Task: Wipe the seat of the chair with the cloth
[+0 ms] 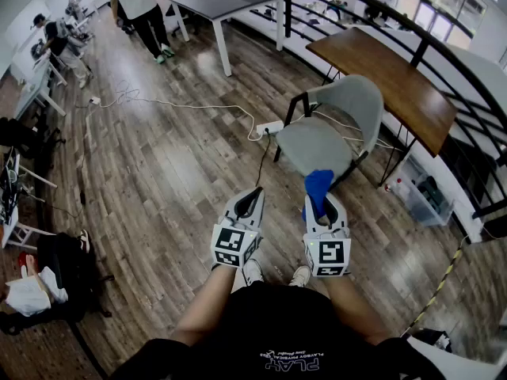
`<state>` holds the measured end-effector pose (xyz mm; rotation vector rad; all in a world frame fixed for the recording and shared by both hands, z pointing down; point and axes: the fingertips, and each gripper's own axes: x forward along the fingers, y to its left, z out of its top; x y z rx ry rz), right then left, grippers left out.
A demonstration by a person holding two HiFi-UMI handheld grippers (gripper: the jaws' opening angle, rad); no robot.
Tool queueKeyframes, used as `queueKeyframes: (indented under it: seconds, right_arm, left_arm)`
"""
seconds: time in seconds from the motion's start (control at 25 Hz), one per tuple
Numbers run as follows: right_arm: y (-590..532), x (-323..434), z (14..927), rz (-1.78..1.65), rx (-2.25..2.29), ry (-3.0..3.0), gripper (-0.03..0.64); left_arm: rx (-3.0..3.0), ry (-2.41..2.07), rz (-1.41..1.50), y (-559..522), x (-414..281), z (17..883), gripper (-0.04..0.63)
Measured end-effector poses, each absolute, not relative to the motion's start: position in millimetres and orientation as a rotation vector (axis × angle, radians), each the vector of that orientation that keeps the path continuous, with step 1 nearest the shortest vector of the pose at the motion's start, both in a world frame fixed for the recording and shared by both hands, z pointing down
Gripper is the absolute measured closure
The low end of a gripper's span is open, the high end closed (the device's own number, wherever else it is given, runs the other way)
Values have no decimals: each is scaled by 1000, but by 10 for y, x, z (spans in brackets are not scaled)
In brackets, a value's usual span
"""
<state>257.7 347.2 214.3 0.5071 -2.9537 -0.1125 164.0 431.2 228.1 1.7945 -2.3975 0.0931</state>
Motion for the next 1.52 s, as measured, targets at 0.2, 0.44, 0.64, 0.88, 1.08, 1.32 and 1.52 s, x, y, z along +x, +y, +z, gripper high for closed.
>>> queueKeyframes:
  seconds: [0.2, 0.44, 0.64, 0.88, 1.08, 1.32, 1.52]
  right_arm:
    - [3576, 2482, 2186, -116, 493, -2948, 518]
    - [3655, 2372, 2238, -109, 487, -2924, 518]
    - [3816, 2163, 2279, -74, 436, -2933, 518]
    - [4087, 1886, 2289, -27, 394, -2955, 518]
    - [4256, 1696, 2284, -21, 389, -2954, 518]
    - [4274, 1736, 2340, -30, 441, -2925, 518]
    - [4221, 1605, 2332, -52, 445, -2922, 518]
  left_arm:
    - [1789, -2397, 68, 4404, 1569, 2272, 591]
    - [1804, -2379, 73, 4461, 1514, 2307, 591]
    - [1801, -2369, 81, 4575, 1351, 2358, 591]
    - [1823, -2358, 78, 4813, 1109, 2356, 591]
    - [1852, -2334, 78, 4877, 942, 2426, 591]
    - [1876, -2318, 49, 4926, 930, 2449, 591]
    - [1857, -2348, 49, 4907, 797, 2463, 591]
